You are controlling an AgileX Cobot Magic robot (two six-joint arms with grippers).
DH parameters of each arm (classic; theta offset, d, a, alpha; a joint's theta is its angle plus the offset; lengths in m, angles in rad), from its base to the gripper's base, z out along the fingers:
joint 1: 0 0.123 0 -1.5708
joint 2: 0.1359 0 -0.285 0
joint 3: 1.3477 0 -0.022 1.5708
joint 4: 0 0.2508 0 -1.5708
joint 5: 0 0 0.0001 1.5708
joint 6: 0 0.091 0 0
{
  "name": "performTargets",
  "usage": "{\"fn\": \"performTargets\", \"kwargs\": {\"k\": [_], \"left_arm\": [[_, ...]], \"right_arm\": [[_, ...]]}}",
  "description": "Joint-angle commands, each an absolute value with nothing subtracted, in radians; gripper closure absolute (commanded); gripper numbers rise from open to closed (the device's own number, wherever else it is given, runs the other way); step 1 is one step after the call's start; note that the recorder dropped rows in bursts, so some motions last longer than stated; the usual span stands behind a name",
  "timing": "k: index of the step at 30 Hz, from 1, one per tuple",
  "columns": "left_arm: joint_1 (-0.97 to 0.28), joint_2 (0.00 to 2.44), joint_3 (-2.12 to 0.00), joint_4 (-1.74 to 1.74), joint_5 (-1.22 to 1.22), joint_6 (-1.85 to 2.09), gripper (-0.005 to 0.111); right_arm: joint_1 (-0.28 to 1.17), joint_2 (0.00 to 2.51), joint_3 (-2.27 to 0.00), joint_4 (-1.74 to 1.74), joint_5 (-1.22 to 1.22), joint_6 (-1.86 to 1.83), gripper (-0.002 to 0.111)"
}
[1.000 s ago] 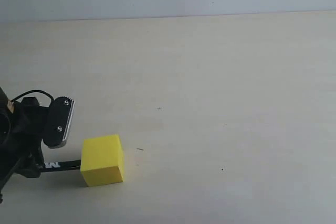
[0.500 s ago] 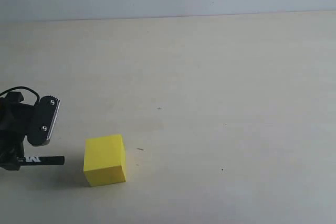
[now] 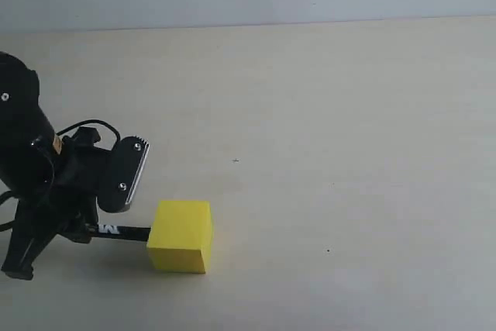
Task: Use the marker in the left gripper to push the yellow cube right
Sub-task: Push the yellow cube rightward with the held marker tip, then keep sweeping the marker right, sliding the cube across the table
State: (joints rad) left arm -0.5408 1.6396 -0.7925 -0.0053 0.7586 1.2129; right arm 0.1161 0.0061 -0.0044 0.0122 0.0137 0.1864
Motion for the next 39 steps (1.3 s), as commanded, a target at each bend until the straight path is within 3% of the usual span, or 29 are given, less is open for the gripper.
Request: {"fn": "performTargets", "kwargs": {"k": [1, 11, 25, 39], "left_arm": [[-0.517, 1.639, -0.817, 0.044, 0.794, 1.155, 0.107], [-0.476, 1.639, -0.817, 0.088, 0.845, 1.204, 0.107], [-0.67, 1.712, -0.897, -0.066, 0.802, 1.237, 0.107], [-0.636, 1.718, -0.906, 0.121, 0.942, 1.081, 0.107]], "right_arm": [[0.111, 0.0, 0.0, 0.021, 0.012, 0.186, 0.108], [0.111, 0.0, 0.0, 0.021, 0.012, 0.186, 0.108], [0.111, 0.0, 0.0, 0.021, 0.012, 0.186, 0.108], [0.111, 0.0, 0.0, 0.021, 0.012, 0.186, 0.108]]}}
